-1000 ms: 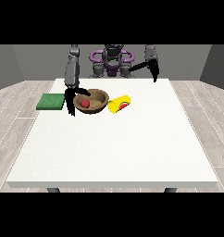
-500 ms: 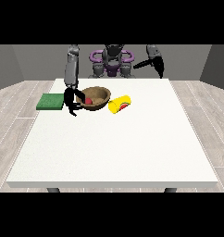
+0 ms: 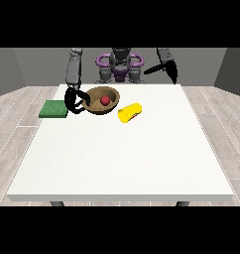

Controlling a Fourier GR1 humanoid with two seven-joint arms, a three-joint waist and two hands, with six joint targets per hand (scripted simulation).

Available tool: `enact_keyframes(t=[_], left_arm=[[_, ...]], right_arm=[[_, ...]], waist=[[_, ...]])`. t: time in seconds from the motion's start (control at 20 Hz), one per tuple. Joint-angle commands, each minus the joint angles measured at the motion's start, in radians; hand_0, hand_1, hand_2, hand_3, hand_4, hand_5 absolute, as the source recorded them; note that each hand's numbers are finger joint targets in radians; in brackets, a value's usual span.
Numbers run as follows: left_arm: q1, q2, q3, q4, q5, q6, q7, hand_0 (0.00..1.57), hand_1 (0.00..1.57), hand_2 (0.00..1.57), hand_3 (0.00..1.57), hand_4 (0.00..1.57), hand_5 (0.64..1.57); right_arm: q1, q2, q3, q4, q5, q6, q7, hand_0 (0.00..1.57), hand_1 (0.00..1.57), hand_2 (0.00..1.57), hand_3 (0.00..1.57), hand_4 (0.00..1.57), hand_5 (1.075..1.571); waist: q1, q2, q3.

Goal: Pick the cup and pour the ball into the bowl, then pick the bowl and place it on the pad

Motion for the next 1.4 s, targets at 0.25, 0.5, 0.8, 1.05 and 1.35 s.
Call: enact_keyframes(t=[0.25,0.5,0.8,1.05,1.35], left_arm=[[0.047,0.012,0.034,0.038,0.014,0.015,-0.062,0.00,0.00,0.00,0.00,0.00,1.570],[0.086,0.078,0.112,0.131,0.040,0.007,-0.107,0.00,0.00,0.00,0.00,0.00,1.568],[0.049,0.037,0.080,0.121,0.011,0.061,-0.156,0.00,0.00,0.00,0.00,0.00,1.566],[-0.015,-0.026,0.025,0.050,-0.051,0.157,-0.192,0.00,0.00,0.00,0.00,0.00,1.565],[0.037,-0.050,-0.046,-0.140,-0.080,0.155,-0.113,0.00,0.00,0.00,0.00,0.00,1.563]], right_arm=[[-0.053,-0.134,-0.030,-0.041,-0.039,0.074,0.168,1.57,1.57,1.57,1.57,1.06,1.562],[0.057,-0.128,-0.007,-0.088,-0.049,0.190,0.149,1.57,1.57,1.57,1.57,1.06,1.559],[0.094,-0.194,-0.086,-0.070,-0.119,0.273,0.081,1.57,1.57,1.57,1.57,1.08,1.559],[0.046,-0.289,-0.151,-0.022,-0.162,0.357,0.020,1.57,1.57,1.57,1.37,1.03,1.562],[0.083,-0.435,-0.178,0.066,-0.127,0.408,-0.103,1.57,1.57,1.57,0.35,1.02,1.569]], waist=[[-0.042,-0.019,0.0025],[-0.156,-0.077,0.0018],[-0.137,0.040,0.0029],[-0.112,0.203,0.0041],[-0.066,0.257,0.0053]])
